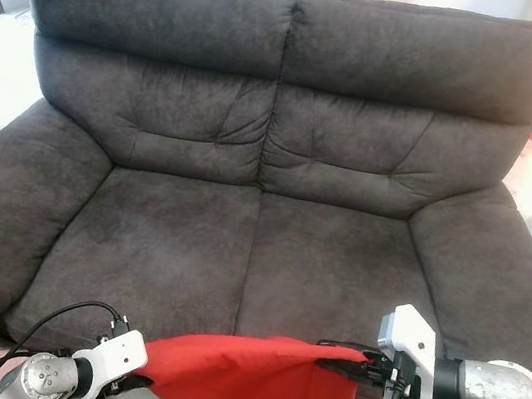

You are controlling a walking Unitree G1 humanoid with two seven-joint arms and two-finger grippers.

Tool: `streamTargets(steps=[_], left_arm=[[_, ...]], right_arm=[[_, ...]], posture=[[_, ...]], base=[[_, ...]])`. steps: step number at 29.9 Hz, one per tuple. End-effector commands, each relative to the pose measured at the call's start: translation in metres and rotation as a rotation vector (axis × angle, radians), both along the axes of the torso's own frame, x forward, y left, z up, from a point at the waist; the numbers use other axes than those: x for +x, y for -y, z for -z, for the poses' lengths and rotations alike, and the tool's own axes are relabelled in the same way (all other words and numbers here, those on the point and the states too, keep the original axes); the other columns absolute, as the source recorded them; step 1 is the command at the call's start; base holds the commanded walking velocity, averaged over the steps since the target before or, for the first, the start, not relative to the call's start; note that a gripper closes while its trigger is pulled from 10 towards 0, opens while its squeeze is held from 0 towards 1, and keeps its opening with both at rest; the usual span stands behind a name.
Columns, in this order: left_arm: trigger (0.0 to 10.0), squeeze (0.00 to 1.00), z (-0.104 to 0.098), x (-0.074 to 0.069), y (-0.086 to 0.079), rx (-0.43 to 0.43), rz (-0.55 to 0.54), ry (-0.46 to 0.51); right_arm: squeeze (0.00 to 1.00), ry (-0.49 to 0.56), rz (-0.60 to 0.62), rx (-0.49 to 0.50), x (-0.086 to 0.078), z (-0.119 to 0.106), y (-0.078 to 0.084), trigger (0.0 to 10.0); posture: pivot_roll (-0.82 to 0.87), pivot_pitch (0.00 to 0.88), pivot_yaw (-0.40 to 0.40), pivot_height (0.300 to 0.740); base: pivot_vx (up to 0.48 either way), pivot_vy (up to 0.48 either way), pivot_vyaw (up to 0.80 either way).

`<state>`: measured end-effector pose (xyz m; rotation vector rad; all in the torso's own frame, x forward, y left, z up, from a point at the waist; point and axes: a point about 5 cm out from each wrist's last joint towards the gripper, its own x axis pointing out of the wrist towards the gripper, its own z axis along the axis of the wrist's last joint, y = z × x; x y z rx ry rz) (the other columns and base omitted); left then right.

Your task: Move the pillow to the sofa from floor

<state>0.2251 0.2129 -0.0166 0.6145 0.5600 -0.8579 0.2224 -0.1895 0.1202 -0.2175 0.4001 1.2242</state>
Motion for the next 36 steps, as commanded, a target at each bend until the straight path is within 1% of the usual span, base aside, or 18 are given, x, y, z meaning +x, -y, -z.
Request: streamTargets(steps=[1, 10, 20, 23, 25, 26, 27, 28, 29, 30, 31, 32, 33, 34, 35, 36], left_arm=[[0.0, 0.0, 0.001, -0.001, -0.002, 0.0, -0.001, -0.012], [0.0, 0.0, 0.001, -0.002, -0.003, 0.005, -0.006, -0.007], [0.0, 0.0, -0.002, 0.0, -0.003, -0.013, -0.008, 0.002], [0.0, 0.0, -0.003, 0.002, -0.002, -0.031, -0.027, 0.022], [0.0, 0.0, -0.009, 0.008, -0.001, -0.061, -0.066, 0.068], [0.0, 0.0, -0.009, 0.008, -0.001, -0.061, -0.066, 0.068], [0.0, 0.0, -0.016, 0.015, 0.0, -0.09, -0.106, 0.126], [0.0, 0.0, -0.019, 0.018, 0.0, -0.101, -0.121, 0.15], [0.0, 0.0, -0.026, 0.025, -0.001, -0.095, -0.154, 0.214], [0.0, 0.0, -0.031, 0.03, -0.001, -0.089, -0.176, 0.259], [0.0, 0.0, -0.04, 0.038, -0.002, -0.103, -0.212, 0.319], [1.8, 0.0, -0.048, 0.044, -0.002, -0.121, -0.245, 0.371], [4.7, 0.0, -0.054, 0.048, -0.001, -0.14, -0.264, 0.402], [10.0, 0.0, -0.061, 0.052, 0.001, -0.165, -0.275, 0.437], [10.0, 0.0, -0.068, 0.056, 0.005, -0.189, -0.291, 0.478], [10.0, 0.0, -0.076, 0.061, 0.008, -0.235, -0.33, 0.518]], right_arm=[[0.0, 0.116, -0.037, 0.054, 0.004, -0.024, -0.006, 10.0], [0.0, 0.117, -0.033, 0.057, 0.004, -0.023, -0.008, 10.0], [0.0, 0.115, -0.035, 0.066, 0.004, -0.019, -0.013, 10.0], [0.0, 0.115, -0.034, 0.068, 0.004, -0.019, -0.013, 10.0], [0.0, 0.117, -0.027, 0.068, 0.004, -0.017, -0.013, 10.0], [0.0, 0.117, -0.027, 0.068, 0.004, -0.017, -0.013, 10.0], [0.0, 0.131, 0.003, 0.062, 0.005, -0.014, -0.012, 10.0], [0.0, 0.137, 0.018, 0.059, 0.006, -0.013, -0.012, 10.0], [0.0, 0.147, 0.054, 0.046, 0.008, -0.008, -0.009, 10.0], [0.0, 0.153, 0.078, 0.036, 0.009, -0.004, -0.007, 10.0], [0.0, 0.16, 0.147, 0.041, 0.012, 0.002, -0.003, 10.0], [0.0, 0.162, 0.22, 0.035, 0.015, 0.009, 0.002, 10.0], [0.0, 0.166, 0.271, 0.026, 0.017, 0.014, 0.005, 10.0], [0.0, 0.184, 0.32, 0.003, 0.018, 0.02, 0.008, 10.0], [0.0, 0.177, 0.374, -0.023, 0.019, 0.027, 0.011, 10.0], [0.0, 0.215, 0.435, -0.063, 0.021, 0.033, 0.015, 10.0]], posture=[[0.06, 0.005, -0.036, 0.74], [0.06, 0.005, -0.034, 0.74], [0.07, 0.004, -0.032, 0.74], [0.07, 0.004, -0.033, 0.74], [0.07, 0.004, -0.033, 0.74], [0.07, 0.004, -0.033, 0.74], [0.07, 0.005, -0.035, 0.74], [0.07, 0.005, -0.035, 0.74], [0.07, 0.005, -0.038, 0.74], [0.08, 0.006, -0.039, 0.74], [0.08, 0.007, -0.041, 0.74], [0.08, 0.007, -0.041, 0.74], [0.08, 0.007, -0.041, 0.74], [0.08, 0.008, -0.04, 0.74], [0.08, 0.008, -0.04, 0.74], [0.08, 0.009, -0.039, 0.74]], base=[[0.0, 0.0, 0.0], [0.0, 0.0, 0.0], [0.0, 0.0, 0.0], [0.0, 0.0, 0.0], [0.0, 0.0, 0.0], [0.0, 0.0, 0.0], [0.0, 0.0, 0.0], [0.0, 0.0, 0.0], [0.0, 0.0, 0.0], [0.0, 0.0, 0.0], [0.0, 0.0, 0.0], [0.0, 0.0, 0.0], [0.0, 0.0, 0.0], [0.0, 0.0, 0.0], [0.0, 0.0, 0.0], [0.0, 0.0, 0.0]])
